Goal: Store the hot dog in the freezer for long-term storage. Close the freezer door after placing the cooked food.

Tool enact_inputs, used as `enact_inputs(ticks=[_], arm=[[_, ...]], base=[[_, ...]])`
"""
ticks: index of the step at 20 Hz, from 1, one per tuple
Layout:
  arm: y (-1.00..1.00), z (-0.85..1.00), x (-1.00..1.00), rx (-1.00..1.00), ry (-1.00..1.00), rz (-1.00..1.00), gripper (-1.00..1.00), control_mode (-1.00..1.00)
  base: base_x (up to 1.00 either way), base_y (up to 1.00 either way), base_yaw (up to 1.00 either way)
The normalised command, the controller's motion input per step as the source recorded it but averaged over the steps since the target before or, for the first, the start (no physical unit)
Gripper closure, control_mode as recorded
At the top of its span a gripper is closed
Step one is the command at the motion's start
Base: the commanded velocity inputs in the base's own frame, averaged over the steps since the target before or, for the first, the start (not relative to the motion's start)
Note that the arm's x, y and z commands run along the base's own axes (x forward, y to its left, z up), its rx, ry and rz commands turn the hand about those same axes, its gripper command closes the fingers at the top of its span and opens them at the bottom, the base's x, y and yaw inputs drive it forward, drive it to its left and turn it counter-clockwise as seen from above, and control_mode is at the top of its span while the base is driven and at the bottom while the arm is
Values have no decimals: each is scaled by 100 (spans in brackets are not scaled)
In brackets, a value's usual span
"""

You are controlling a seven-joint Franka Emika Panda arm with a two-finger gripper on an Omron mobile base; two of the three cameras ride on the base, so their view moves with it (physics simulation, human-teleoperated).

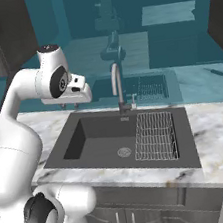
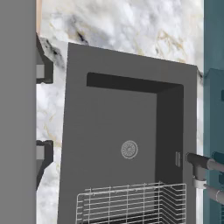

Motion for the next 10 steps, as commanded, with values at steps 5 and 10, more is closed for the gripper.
enact_inputs(ticks=[5,10], arm=[[0,0,0,0,0,0,-100,100],[0,0,0,0,0,0,-100,100]], base=[[0,0,0],[-13,-2,-3]])
